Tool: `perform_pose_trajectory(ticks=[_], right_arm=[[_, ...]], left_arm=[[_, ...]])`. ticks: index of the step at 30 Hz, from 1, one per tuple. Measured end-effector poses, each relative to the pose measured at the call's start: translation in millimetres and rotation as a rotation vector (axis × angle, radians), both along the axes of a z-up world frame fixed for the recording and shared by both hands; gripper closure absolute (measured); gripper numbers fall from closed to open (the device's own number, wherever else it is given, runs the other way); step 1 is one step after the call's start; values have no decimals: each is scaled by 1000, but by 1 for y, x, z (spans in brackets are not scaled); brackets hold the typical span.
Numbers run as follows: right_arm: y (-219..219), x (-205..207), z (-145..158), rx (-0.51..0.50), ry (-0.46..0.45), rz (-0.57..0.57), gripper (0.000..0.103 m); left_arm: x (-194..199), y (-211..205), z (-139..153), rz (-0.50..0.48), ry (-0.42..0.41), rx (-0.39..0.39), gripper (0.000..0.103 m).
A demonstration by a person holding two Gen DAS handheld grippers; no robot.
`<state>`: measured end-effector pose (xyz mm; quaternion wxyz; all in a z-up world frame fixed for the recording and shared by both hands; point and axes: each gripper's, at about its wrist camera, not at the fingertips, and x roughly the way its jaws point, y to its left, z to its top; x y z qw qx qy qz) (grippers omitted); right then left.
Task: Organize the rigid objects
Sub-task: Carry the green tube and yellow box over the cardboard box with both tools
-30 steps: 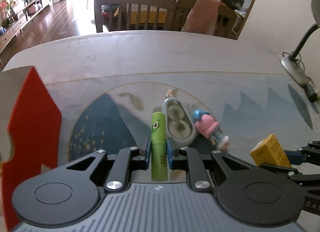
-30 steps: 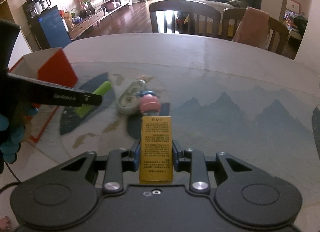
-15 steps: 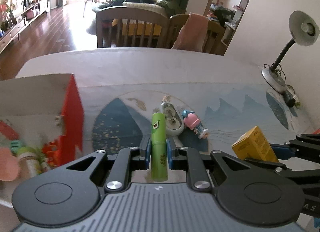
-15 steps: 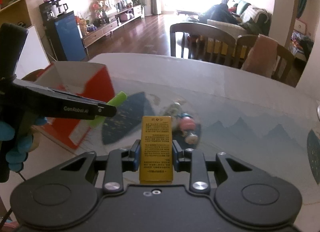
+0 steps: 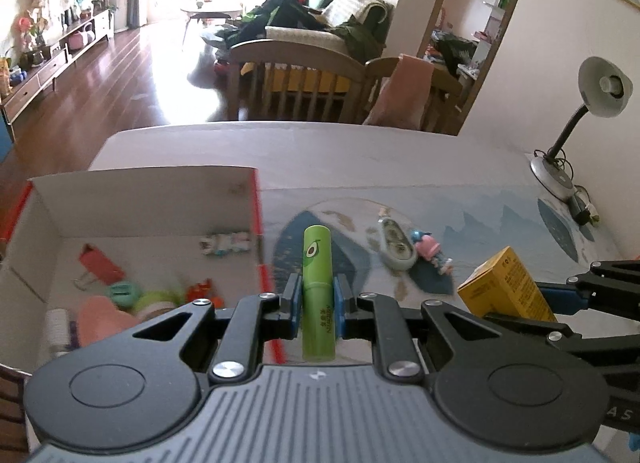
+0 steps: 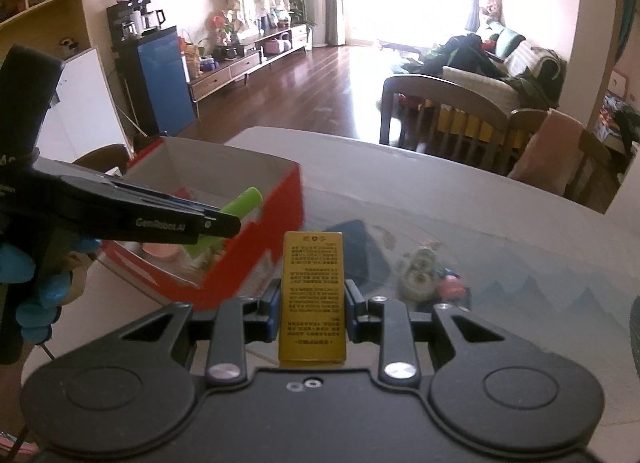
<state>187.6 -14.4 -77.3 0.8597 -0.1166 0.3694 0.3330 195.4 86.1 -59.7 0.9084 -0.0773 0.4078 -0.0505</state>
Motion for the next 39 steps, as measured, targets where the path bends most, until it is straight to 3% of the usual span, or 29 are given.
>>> perform_pose_trajectory(ticks=[19,30,39], right_arm=[[105,-9,-5,6,17,57,74],[152,7,-35,-44,46,49,73],[182,28,-77,-122,91,18,74]], left_arm=[[-16,125,4,89,17,27,87],[-2,184,-20,117,76,31,87],[14,189,-54,75,143,-20,87]])
